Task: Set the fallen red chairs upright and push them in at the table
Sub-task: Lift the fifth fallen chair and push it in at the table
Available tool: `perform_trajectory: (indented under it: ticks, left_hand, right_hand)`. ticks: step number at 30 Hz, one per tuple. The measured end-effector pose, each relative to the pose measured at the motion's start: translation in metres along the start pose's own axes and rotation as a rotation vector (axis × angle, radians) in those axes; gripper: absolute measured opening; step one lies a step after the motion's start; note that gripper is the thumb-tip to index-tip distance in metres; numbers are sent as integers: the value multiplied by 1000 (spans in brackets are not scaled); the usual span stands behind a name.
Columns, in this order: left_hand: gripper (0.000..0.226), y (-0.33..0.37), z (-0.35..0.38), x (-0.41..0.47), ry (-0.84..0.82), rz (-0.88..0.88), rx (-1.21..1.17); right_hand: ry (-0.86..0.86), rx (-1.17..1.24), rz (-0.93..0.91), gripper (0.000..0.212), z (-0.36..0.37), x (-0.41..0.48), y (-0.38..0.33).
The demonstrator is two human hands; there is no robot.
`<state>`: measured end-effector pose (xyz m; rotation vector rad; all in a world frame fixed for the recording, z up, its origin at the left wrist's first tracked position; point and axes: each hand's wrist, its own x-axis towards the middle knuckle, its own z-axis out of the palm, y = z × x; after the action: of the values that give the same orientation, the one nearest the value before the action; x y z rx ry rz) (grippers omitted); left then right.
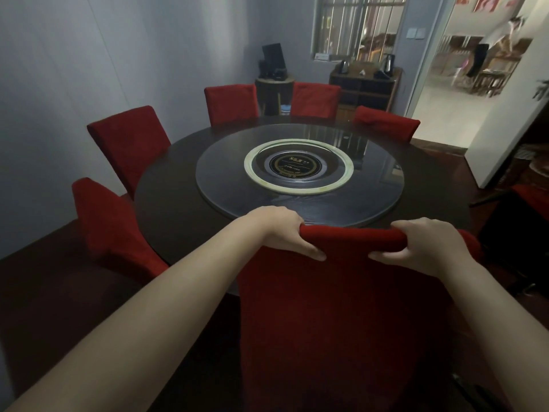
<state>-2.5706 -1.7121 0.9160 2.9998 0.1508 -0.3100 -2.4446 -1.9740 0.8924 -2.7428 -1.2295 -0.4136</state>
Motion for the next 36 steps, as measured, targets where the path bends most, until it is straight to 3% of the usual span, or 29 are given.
perform_trajectory:
  ticks: [7,16,21,29,36]
  left_hand:
    - [82,1,3,-4,-62,36,-50]
    - [81,25,18,-11,149,34,67]
    - [81,24,21,-21,131,27,71]
    - [77,25,35,-44,506,126,257]
    - [78,6,43,-57,590,158,291]
  right_hand:
    - [11,-31,-10,74,1,-10,-1]
    - [-1,-17,-36,62,-2,-16,12]
    - [51,-39,-29,62,-2,-29,4]
    - [175,-40,-70,64,0,-44,-8]
    - [349,-19,-85,73,13,-61,-31]
